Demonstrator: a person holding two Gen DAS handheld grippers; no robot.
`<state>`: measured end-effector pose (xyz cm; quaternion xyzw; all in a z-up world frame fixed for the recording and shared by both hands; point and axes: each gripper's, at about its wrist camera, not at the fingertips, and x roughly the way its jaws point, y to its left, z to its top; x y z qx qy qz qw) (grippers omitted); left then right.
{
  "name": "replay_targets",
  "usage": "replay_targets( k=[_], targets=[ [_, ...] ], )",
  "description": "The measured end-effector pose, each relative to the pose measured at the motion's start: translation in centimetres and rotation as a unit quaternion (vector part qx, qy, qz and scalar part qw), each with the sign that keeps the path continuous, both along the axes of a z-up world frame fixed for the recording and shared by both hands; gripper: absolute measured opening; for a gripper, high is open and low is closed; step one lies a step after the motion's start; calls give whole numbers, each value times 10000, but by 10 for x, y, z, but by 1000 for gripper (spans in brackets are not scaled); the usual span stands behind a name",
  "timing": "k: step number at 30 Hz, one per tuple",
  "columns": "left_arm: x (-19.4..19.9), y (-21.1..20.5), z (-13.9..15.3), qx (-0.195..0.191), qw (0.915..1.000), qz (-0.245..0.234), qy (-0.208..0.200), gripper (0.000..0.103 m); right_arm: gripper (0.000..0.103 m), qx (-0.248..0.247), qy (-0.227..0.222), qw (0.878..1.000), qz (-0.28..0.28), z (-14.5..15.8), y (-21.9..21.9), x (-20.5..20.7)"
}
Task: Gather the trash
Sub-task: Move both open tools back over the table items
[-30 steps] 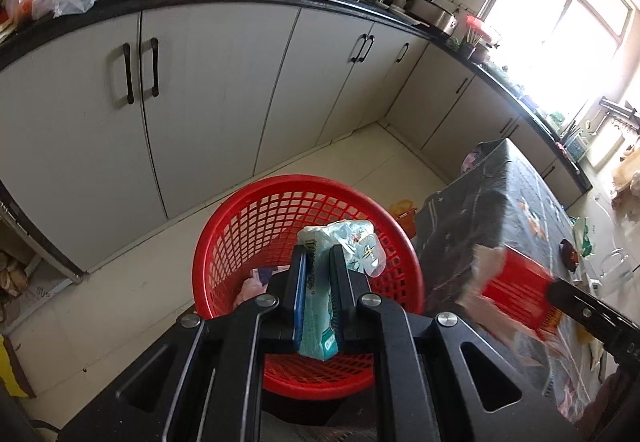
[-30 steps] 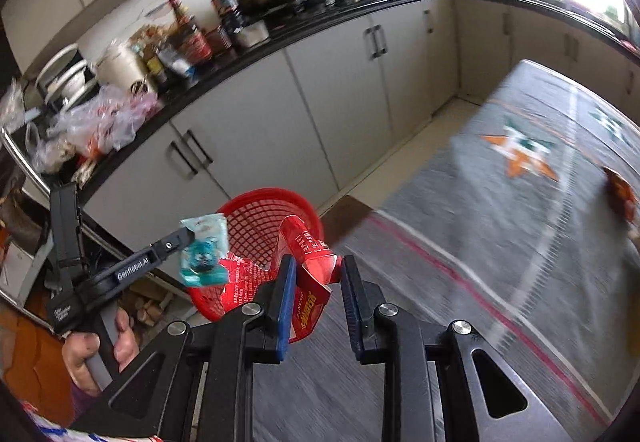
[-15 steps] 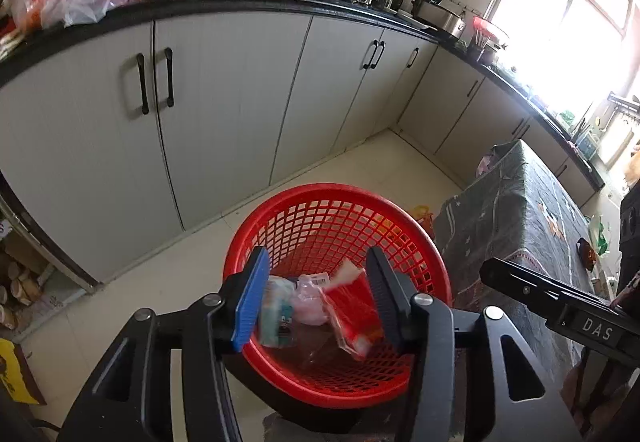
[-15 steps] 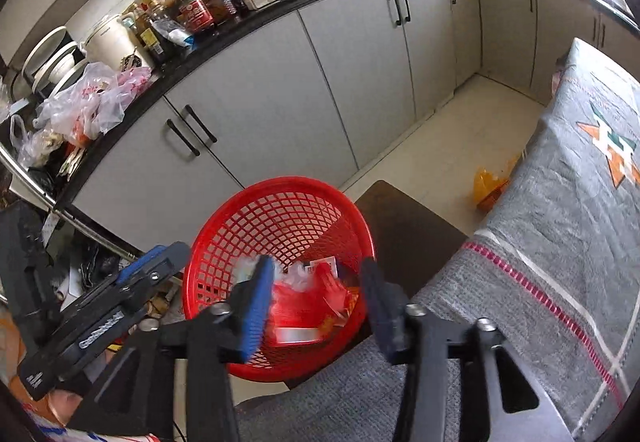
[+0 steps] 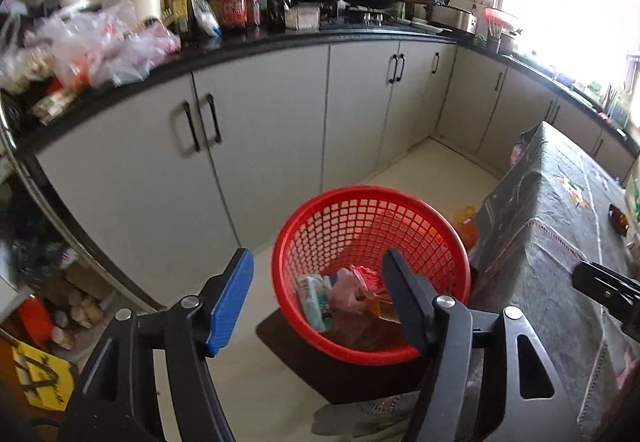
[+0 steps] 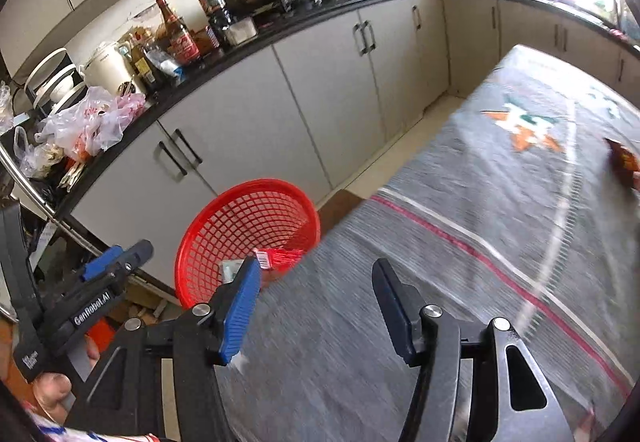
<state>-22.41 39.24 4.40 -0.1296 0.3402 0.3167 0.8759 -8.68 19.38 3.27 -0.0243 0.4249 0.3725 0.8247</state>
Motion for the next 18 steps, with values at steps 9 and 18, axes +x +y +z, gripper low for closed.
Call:
replay_targets(
  k=[9, 18],
  targets=[
    [-5, -37, 15, 402, 9991, -112, 69, 69, 69, -88, -496, 9977, -456, 9, -48, -34],
    [0, -67, 17, 522, 9978, -342, 221, 70, 70, -74, -530, 9963, -666, 6, -80, -45]
  ],
)
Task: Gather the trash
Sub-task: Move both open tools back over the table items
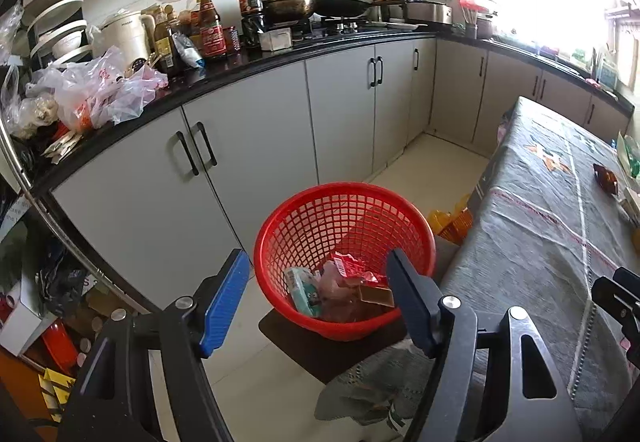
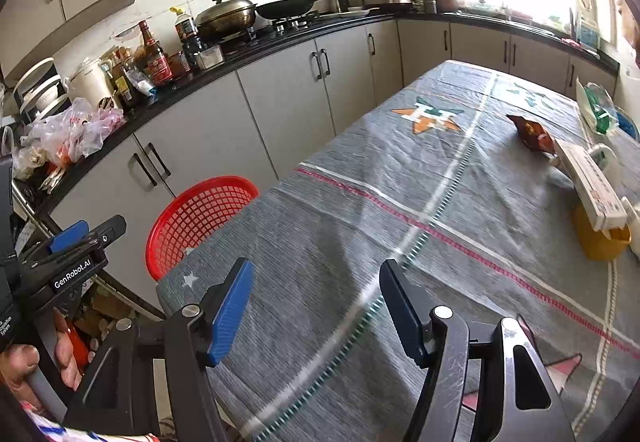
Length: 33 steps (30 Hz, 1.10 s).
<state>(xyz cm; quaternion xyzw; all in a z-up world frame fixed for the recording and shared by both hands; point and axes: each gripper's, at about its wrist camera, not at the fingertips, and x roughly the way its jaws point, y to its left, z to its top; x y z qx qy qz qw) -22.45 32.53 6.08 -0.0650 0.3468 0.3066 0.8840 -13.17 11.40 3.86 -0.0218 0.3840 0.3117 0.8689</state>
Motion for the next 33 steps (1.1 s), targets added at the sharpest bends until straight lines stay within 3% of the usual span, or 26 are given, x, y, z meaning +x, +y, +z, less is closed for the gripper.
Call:
replay_targets(
  k=[33],
  targets=[
    [10, -39, -1, 91, 9987, -443, 251, 72, 74, 203, 117, 9988, -425, -7, -54, -8]
  ],
)
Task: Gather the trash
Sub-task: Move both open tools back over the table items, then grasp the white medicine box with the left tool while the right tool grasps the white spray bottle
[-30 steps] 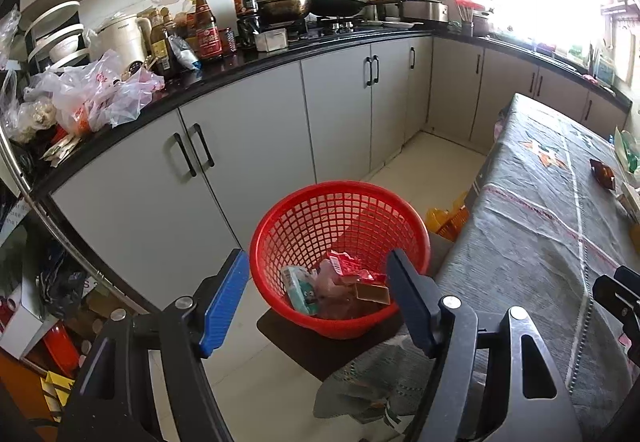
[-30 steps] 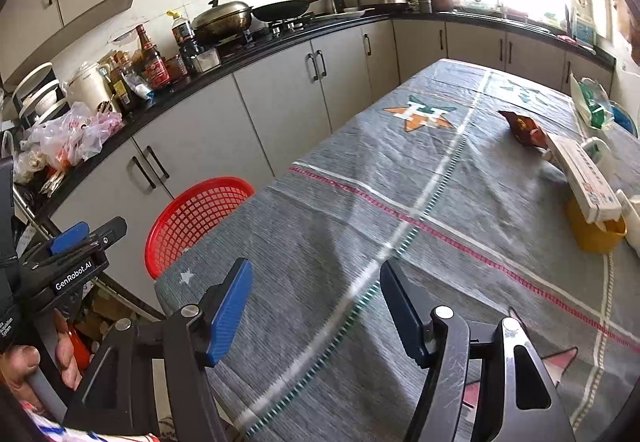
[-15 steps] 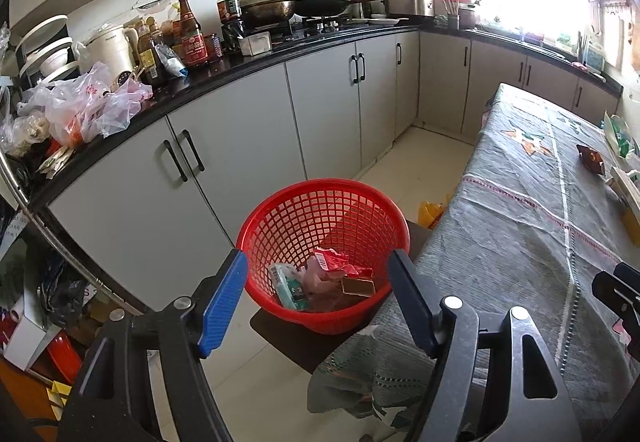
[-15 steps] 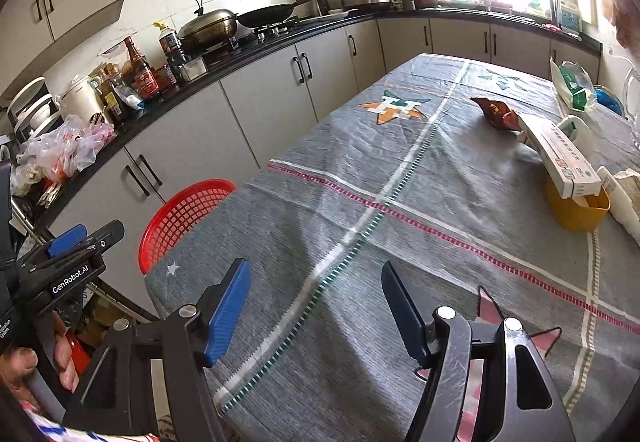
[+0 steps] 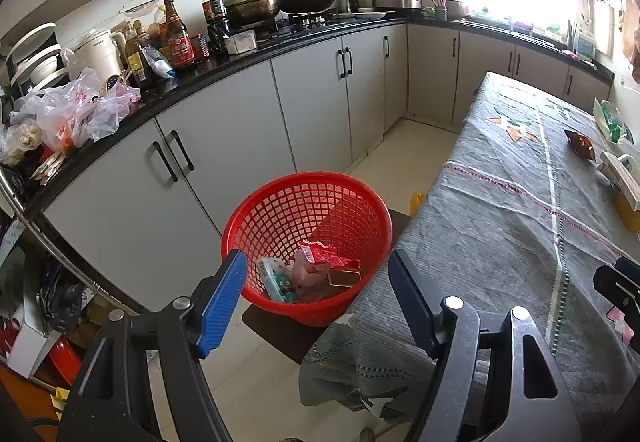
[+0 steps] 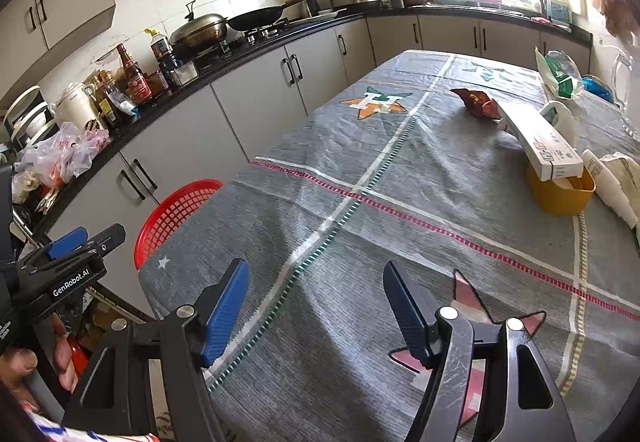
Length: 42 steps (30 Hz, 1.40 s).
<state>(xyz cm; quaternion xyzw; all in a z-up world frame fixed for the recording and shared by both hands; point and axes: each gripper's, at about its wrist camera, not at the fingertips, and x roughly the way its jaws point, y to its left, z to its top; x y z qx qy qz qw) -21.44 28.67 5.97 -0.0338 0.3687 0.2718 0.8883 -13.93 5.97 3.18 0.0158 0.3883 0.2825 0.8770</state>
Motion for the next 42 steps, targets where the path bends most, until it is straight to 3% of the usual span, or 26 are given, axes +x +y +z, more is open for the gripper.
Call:
replay_targets(
  k=[18, 24, 28, 32, 35, 42],
  targets=[
    [14, -23, -6, 13, 9994, -277, 222, 72, 75, 115, 84, 9994, -311, -6, -39, 5],
    [24, -34, 0, -151, 9986, -483, 177, 72, 75, 67, 67, 9983, -583, -3, -76, 9],
    [40, -51, 8, -345, 9956, -865, 96, 74, 75, 13, 99, 9957, -920, 3, -118, 14],
    [61, -78, 17, -623, 9875, -1446, 18, 74, 77, -43, 86, 9907, -1360, 10, -164, 24],
    [82, -103, 20, -955, 9768, -1916, 22, 75, 78, -158, 37, 9852, -1705, 15, -195, 35],
    [135, -163, 14, -1933, 9395, -2816, 263, 78, 79, -154, 141, 9741, -2252, 16, -259, 81]
  ],
)
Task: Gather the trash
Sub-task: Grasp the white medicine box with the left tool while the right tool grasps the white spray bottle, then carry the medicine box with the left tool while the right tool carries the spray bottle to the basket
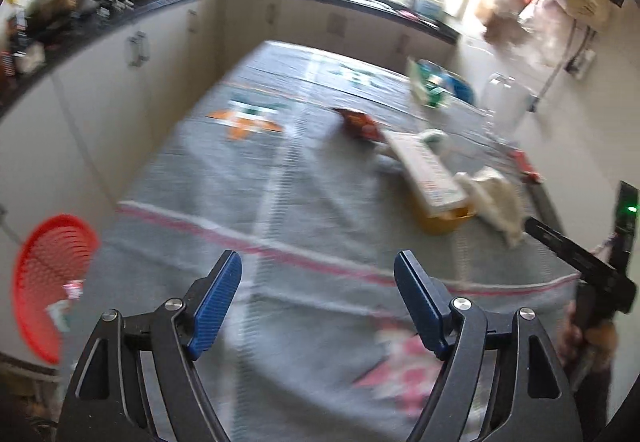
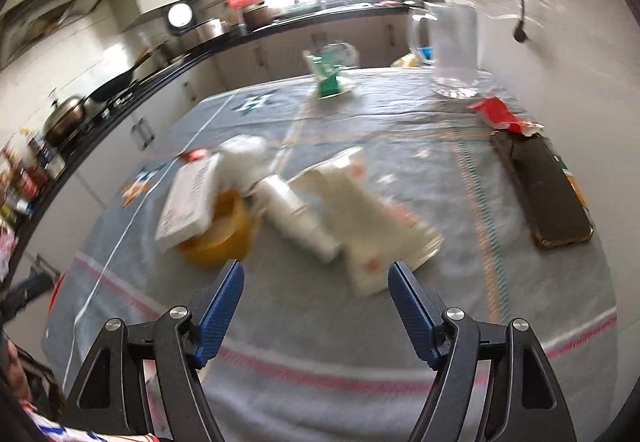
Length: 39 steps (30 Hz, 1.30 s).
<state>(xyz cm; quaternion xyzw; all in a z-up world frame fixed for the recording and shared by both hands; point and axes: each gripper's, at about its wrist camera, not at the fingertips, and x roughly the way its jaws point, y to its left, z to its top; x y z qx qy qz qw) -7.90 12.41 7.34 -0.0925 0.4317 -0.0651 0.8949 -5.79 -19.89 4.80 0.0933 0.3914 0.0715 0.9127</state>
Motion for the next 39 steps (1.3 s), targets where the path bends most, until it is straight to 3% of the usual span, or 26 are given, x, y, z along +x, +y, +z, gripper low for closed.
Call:
replay_targets(
  k=[6, 16, 18, 22, 30, 31, 32, 33, 39],
  targets=[
    [57, -41, -14, -620, 9961, -289, 562, 78, 79, 204, 44, 9986, 486, 1, 0, 35],
    [123, -86, -23, -616, 9945, -374, 766, 78, 75, -260, 28, 9956, 899, -18, 29, 73],
    [132, -94, -24, -508, 9949, -412, 770, 78, 71, -260, 37, 9953, 935, -21, 31, 77],
    [147, -107, -29, -261, 9955, -403, 823, 78, 45, -398, 66, 9937, 1042, -26, 37, 77],
    [158, -121, -38, 53, 9950, -399, 918, 78, 35, -168, 231, 9933, 1116, -34, 32, 72],
    [157, -121, -38, 69, 9950, -379, 919, 76, 35, -125, 238, 9935, 1110, -34, 32, 71],
    [157, -120, -39, 54, 9950, -370, 930, 62, 35, -64, 244, 9936, 1102, -34, 30, 71],
    [157, -119, -40, 17, 9946, -387, 965, 57, 35, -32, 247, 9936, 1099, -35, 29, 70],
    [145, -107, -31, -208, 9960, -284, 825, 51, 35, 78, 207, 9940, 1075, -33, 25, 69]
  ],
)
